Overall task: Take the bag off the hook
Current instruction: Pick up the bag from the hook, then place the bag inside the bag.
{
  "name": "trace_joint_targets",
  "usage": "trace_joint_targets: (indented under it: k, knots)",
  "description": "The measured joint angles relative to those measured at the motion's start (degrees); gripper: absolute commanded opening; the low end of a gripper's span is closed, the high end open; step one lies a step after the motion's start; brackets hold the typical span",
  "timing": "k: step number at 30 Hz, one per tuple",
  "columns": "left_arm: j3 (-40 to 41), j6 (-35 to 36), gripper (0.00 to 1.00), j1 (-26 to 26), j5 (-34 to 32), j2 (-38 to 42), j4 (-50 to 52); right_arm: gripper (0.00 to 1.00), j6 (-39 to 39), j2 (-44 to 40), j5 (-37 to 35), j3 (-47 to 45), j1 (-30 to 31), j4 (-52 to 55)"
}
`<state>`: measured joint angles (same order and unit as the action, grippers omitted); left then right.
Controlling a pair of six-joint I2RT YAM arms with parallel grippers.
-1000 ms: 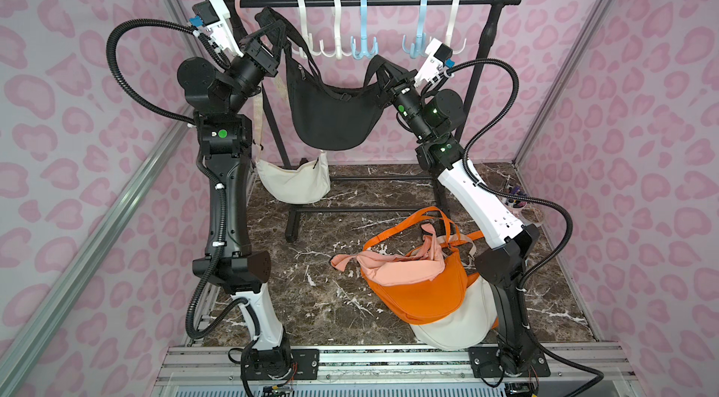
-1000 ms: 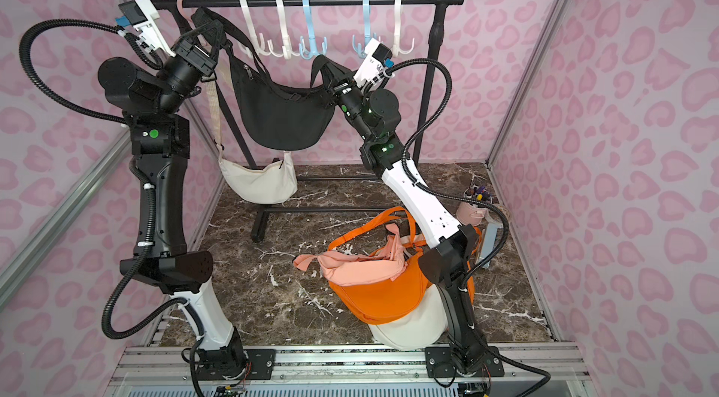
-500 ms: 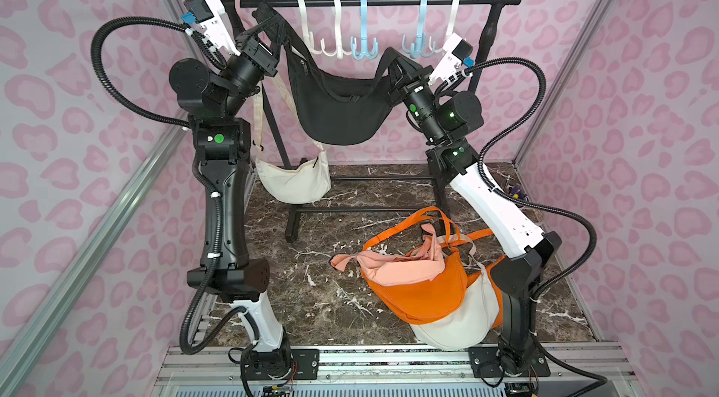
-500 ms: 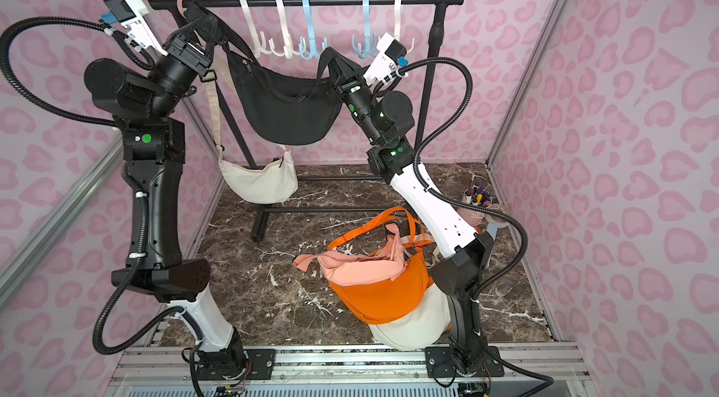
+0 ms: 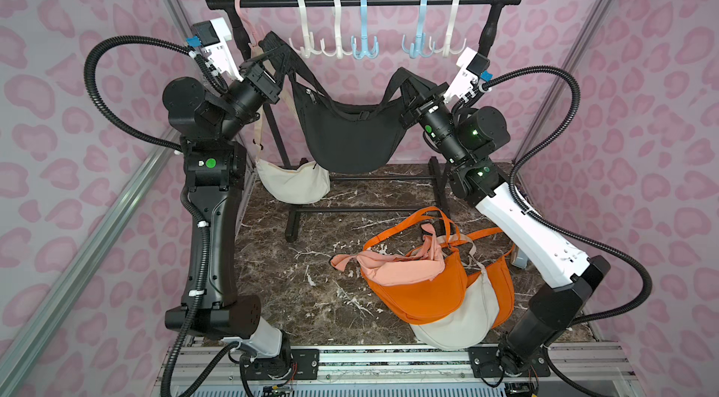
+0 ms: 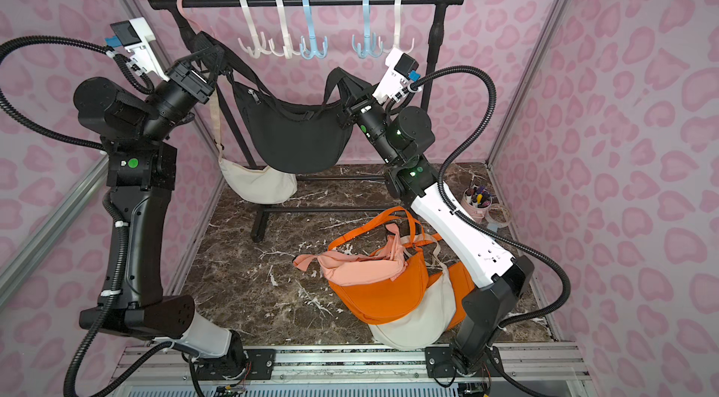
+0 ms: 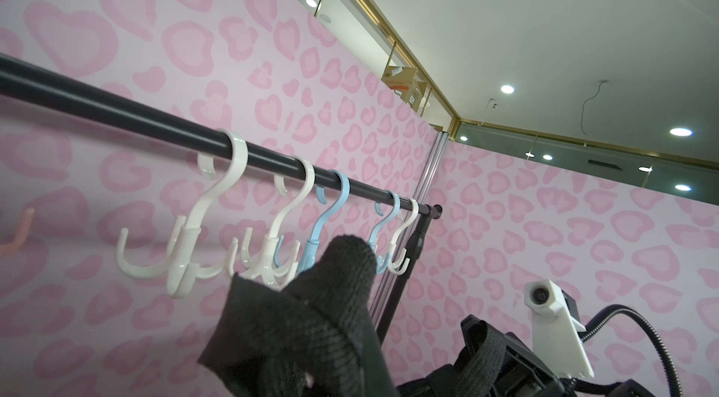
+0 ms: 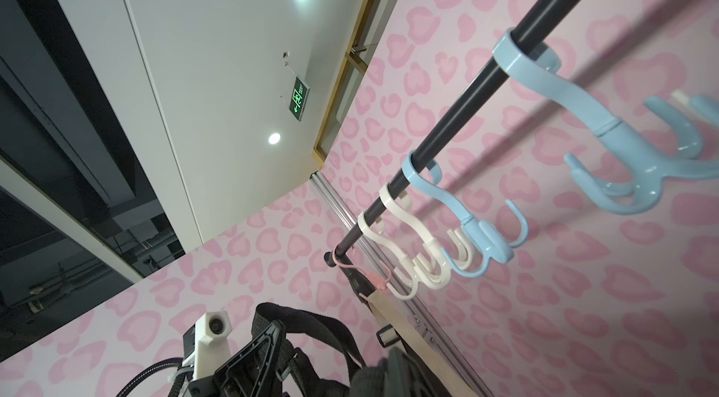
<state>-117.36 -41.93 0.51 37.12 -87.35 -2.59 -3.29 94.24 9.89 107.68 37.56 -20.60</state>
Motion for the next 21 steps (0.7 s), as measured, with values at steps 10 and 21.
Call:
trace_joint_targets:
  k: [10, 21]
  knots:
    - [29.9, 5.1, 0.03, 7.5, 0.4, 18.0, 9.0, 0.00, 2.7, -18.5, -4.5, -18.0, 4.0, 14.8]
    - [52.4, 7.1, 0.03, 19.1, -3.2, 30.3, 20.4, 0.00, -1.9, -39.3, -12.7, -37.6, 5.1, 39.4]
